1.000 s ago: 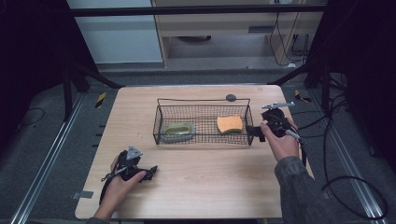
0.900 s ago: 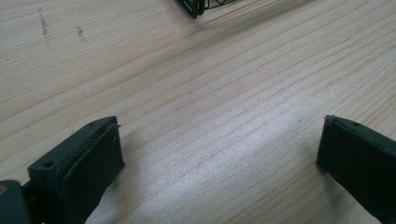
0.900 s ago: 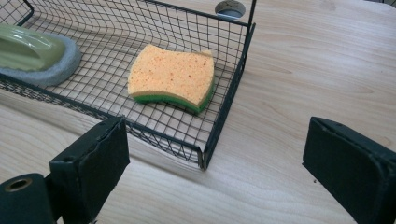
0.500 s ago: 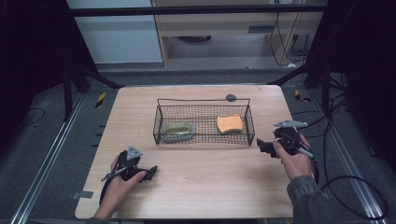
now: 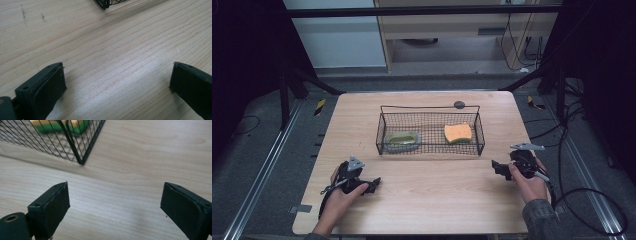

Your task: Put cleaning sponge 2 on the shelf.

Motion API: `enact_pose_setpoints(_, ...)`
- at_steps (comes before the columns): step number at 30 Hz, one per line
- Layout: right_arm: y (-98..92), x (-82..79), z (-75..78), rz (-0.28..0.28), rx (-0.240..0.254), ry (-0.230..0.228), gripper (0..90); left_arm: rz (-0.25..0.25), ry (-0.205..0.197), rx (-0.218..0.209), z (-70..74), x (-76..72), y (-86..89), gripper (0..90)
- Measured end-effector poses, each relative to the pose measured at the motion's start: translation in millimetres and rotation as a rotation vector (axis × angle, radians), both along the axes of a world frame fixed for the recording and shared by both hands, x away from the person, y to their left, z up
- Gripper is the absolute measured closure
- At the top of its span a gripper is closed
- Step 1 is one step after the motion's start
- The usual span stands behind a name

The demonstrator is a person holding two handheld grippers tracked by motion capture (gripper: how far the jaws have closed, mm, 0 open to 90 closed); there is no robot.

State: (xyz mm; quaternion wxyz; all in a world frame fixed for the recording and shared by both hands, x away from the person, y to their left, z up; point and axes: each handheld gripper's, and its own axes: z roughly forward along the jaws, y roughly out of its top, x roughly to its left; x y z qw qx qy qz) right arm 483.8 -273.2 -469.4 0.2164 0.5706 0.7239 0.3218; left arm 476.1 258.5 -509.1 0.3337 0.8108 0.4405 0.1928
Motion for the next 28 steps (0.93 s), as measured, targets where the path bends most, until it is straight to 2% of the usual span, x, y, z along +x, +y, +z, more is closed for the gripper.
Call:
enact_pose_setpoints(2,-3.2,2.1,-10.7,-0.008,0.002,0.015,8.9,0.000,0.000,0.000,0.0,0.0,0.0,0.0)
enact_pose_setpoints(5,-5.9,4.3,-17.6,-0.020,0.006,0.023,9.0,0.000,0.000,0.000,0.0,0.0,0.0,0.0)
enact_pose_setpoints(7,-9.4,7.4,-26.7,-0.047,0.021,0.033,9.3,-0.001,0.000,0.000,0.0,0.1,0.0,0.0)
enact_pose_setpoints(10,-11.3,10.1,-33.6,-0.067,0.027,0.034,9.1,-0.001,0.000,0.000,0.0,0.1,0.0,0.0)
enact_pose_setpoints(11,-11.6,11.0,-35.3,-0.072,0.021,0.020,9.1,-0.001,0.000,0.001,0.0,0.1,0.1,0.0)
enact_pose_setpoints(16,-9.9,14.5,-37.9,-0.081,0.015,-0.006,8.2,-0.001,0.000,0.000,0.0,0.1,0.0,0.0)
enact_pose_setpoints(17,-6.9,15.6,-41.2,-0.074,-0.015,-0.032,5.9,-0.002,0.000,0.001,0.0,0.2,0.0,0.0)
enact_pose_setpoints(18,-6.9,15.6,-41.2,-0.074,-0.015,-0.032,5.9,-0.002,0.000,0.001,0.0,0.2,0.0,0.0)
enact_pose_setpoints(19,-4.1,16.2,-42.7,-0.067,-0.037,-0.036,4.4,-0.002,0.000,0.000,0.0,0.2,0.0,0.0)
enact_pose_setpoints(21,-1.7,17.4,-43.0,-0.030,-0.051,-0.039,4.3,-0.002,0.000,0.000,0.0,0.3,-0.1,0.0)
enact_pose_setpoints(24,-1.8,17.4,-43.0,-0.031,-0.050,-0.038,4.0,-0.002,0.000,0.000,0.0,0.3,-0.1,0.0)
enact_pose_setpoints(28,-1.0,18.2,-43.3,-0.060,-0.049,-0.024,0.5,-0.004,0.001,0.001,0.0,0.5,0.0,0.0)
